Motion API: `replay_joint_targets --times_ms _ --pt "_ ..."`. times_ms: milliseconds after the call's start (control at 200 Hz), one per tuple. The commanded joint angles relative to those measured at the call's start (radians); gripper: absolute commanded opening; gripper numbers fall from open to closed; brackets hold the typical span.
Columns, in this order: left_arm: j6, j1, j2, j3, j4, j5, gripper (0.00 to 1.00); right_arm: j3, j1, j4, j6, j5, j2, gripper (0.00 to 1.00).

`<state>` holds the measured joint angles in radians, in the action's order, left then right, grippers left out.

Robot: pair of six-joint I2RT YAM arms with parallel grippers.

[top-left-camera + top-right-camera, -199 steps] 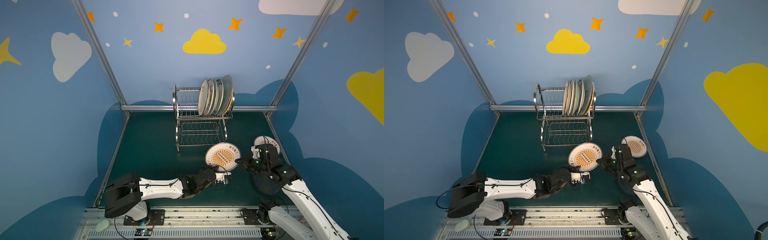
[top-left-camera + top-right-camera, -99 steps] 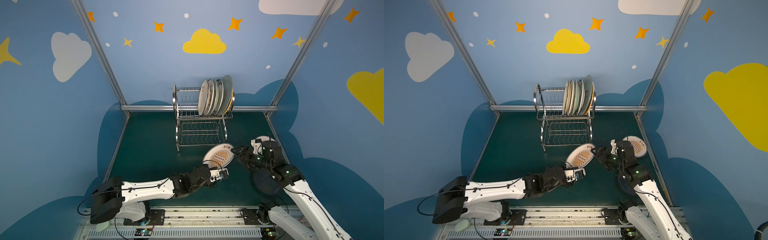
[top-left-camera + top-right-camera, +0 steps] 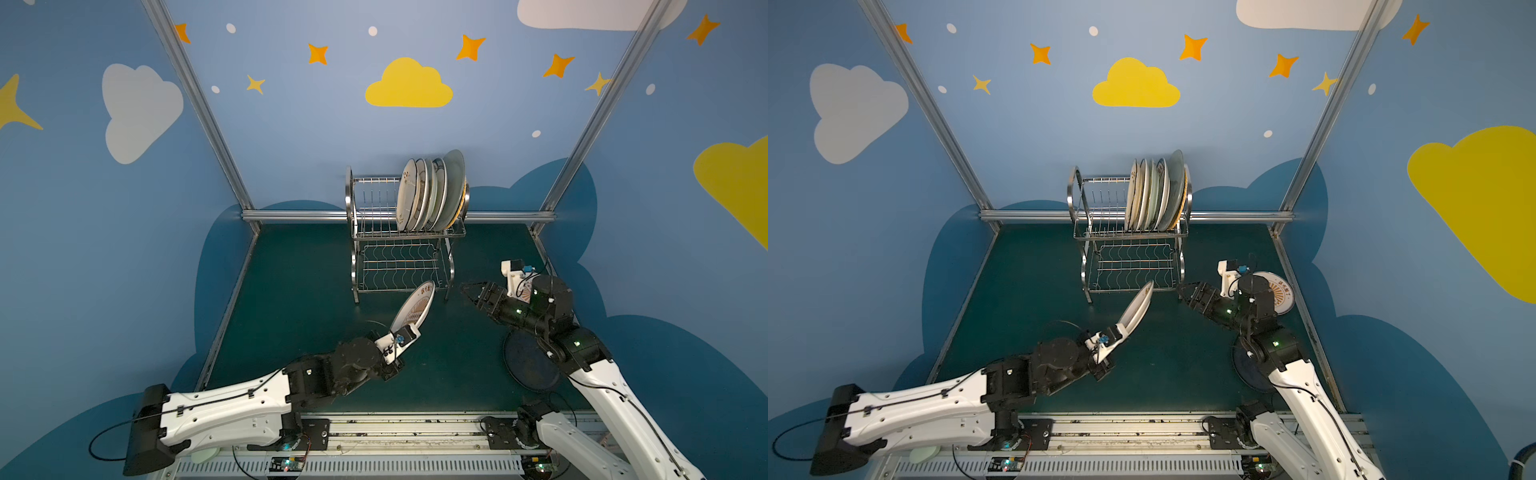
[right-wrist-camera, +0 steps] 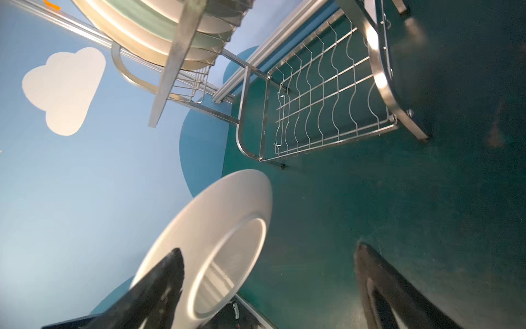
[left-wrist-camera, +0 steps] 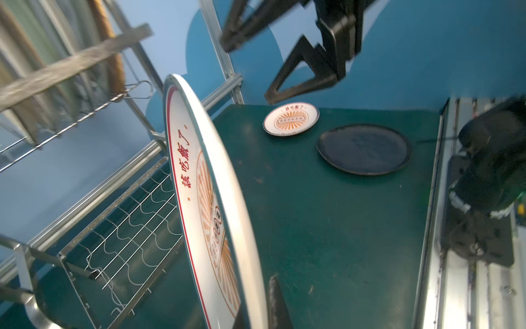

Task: Load plates into a dish rack
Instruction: Place the plate on the dish rack.

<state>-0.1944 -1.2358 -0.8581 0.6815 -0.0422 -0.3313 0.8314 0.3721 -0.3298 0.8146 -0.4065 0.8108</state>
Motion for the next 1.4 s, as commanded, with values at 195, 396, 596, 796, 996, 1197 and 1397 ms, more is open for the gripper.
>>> replay_joint_targets --times_ms 195,396,596,796,996,1197,1397 --pt "0.302 0.005 0.184 0.114 -0.162 -0.191 0.04 -0.122 0.028 0.284 -0.221 -0.052 0.004 0.92" --pt "0.385 0.014 0.129 0.372 -0.374 -0.304 0.04 -0.272 0.136 0.517 -0.373 -0.006 -0.007 0.92" --pt "0.368 0.047 0.041 0.568 -0.379 -0.280 0.04 -0.358 0.237 0.577 -0.455 0.067 -0.043 0.92" --pt "0.358 0.141 -0.113 0.782 -0.414 -0.170 0.04 -0.419 0.291 0.619 -0.519 0.119 -0.070 0.92" --pt "0.402 0.280 -0.247 0.949 -0.435 0.009 0.04 -0.478 0.347 0.674 -0.599 0.209 -0.153 0.92" --pt "0.487 0.455 -0.371 1.071 -0.442 0.188 0.04 -0.528 0.394 0.703 -0.640 0.344 -0.251 0.92" --pt "0.484 0.538 -0.518 1.213 -0.464 0.266 0.04 -0.531 0.401 0.655 -0.620 0.427 -0.318 0.92"
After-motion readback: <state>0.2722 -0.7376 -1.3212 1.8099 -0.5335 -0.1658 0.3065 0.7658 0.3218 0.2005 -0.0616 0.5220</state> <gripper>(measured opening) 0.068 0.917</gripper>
